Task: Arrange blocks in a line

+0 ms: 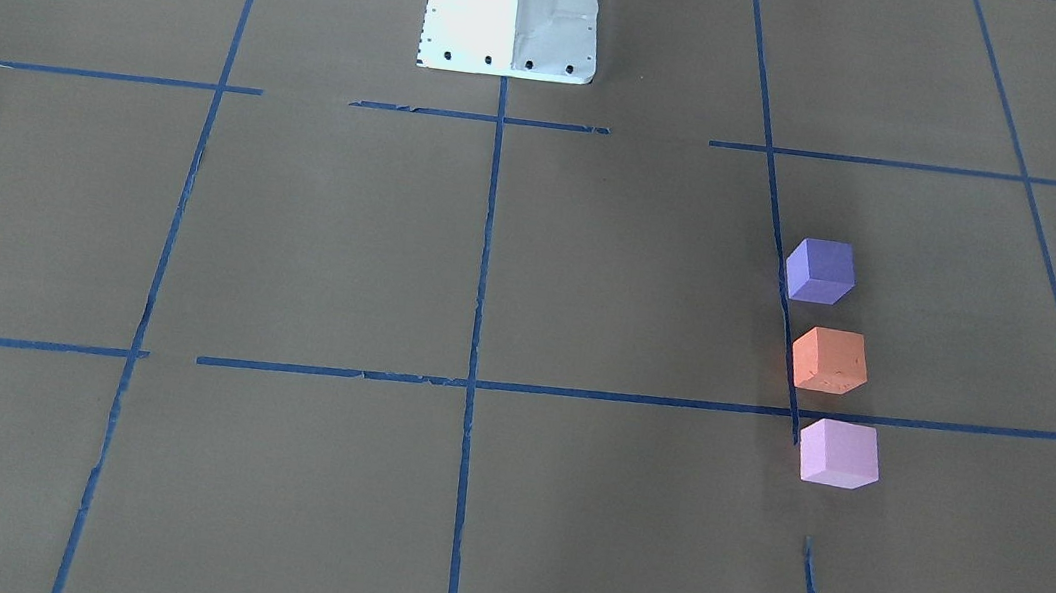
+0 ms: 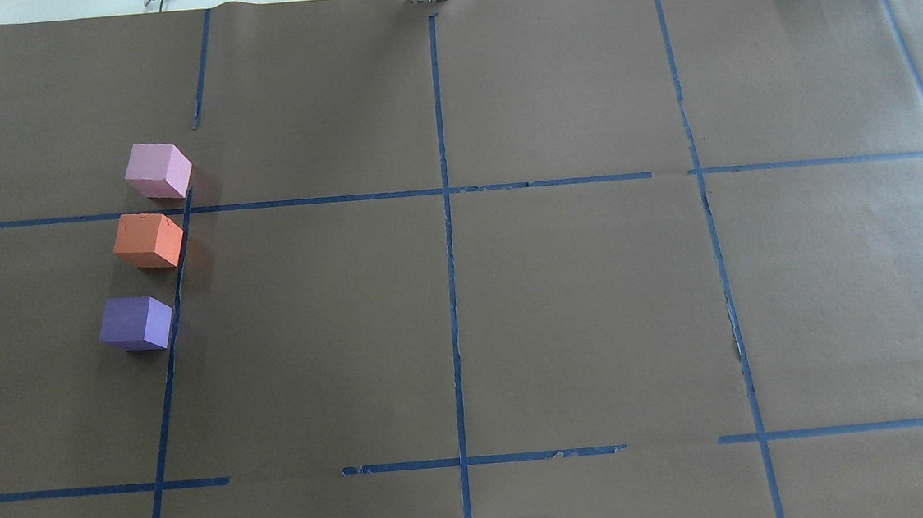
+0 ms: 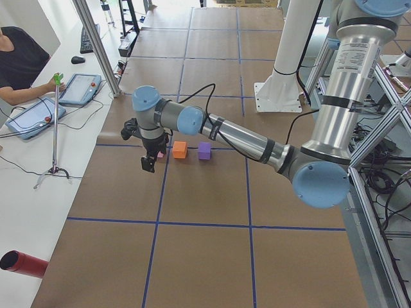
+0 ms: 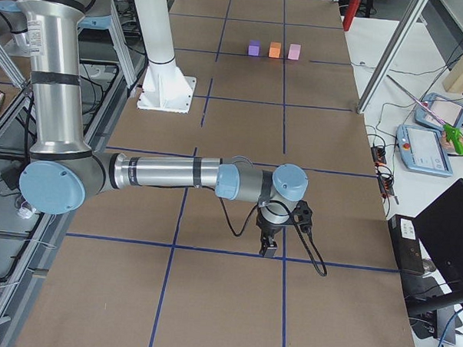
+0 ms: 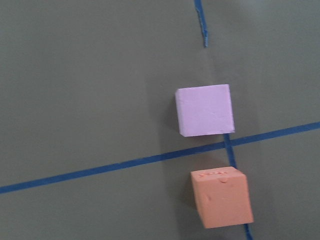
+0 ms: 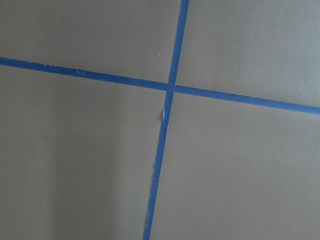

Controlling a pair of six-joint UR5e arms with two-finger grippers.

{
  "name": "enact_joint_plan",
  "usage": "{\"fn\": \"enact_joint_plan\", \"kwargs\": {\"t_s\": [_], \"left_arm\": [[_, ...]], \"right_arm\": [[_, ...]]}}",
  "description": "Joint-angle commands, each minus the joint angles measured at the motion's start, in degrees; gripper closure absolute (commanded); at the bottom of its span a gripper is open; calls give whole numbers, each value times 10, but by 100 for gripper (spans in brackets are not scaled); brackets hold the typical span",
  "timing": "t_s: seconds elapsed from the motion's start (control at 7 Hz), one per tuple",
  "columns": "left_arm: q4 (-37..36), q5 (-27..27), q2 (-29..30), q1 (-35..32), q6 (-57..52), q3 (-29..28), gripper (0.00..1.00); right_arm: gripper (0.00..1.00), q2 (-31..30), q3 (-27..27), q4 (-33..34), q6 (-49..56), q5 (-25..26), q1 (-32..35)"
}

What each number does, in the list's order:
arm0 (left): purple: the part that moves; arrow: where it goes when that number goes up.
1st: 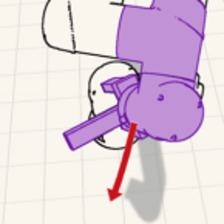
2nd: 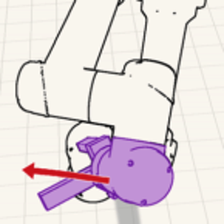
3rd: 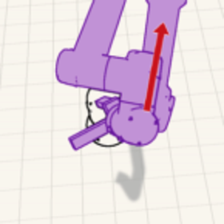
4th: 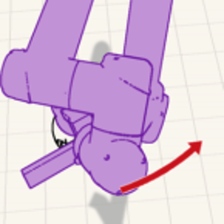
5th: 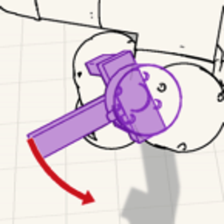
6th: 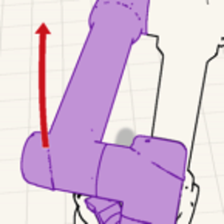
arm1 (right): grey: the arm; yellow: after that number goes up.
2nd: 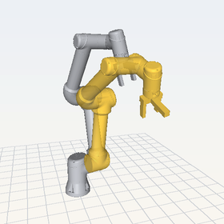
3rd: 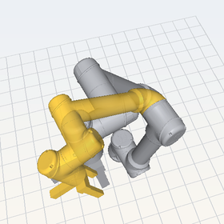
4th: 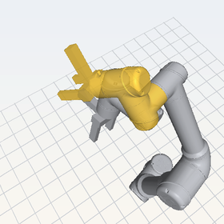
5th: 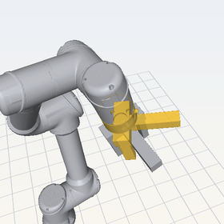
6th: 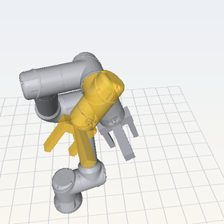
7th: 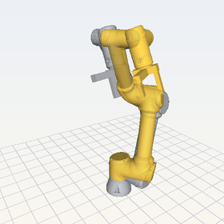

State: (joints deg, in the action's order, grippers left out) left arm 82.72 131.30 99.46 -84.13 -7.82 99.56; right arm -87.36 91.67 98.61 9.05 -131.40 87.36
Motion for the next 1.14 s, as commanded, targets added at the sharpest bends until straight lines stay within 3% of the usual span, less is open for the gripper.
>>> {"fn": "enact_joint_plan", "kwargs": {"t_s": [0.0, 0.14, 0.43, 1.0], "left_arm": [[6, 0, -64, -89, -120, -18, 0], [15, 1, -97, -94, -123, -20, 0], [122, 2, -119, -94, -120, -79, 0], [161, 3, -109, -91, -112, -131, 0]], "right_arm": [[0, 0, 0, 0, 0, 0, 0], [0, 0, 0, 0, 0, 0, 0], [0, 0, 0, 0, 0, 0, 0], [0, 0, 0, 0, 1, 0, 0]]}}
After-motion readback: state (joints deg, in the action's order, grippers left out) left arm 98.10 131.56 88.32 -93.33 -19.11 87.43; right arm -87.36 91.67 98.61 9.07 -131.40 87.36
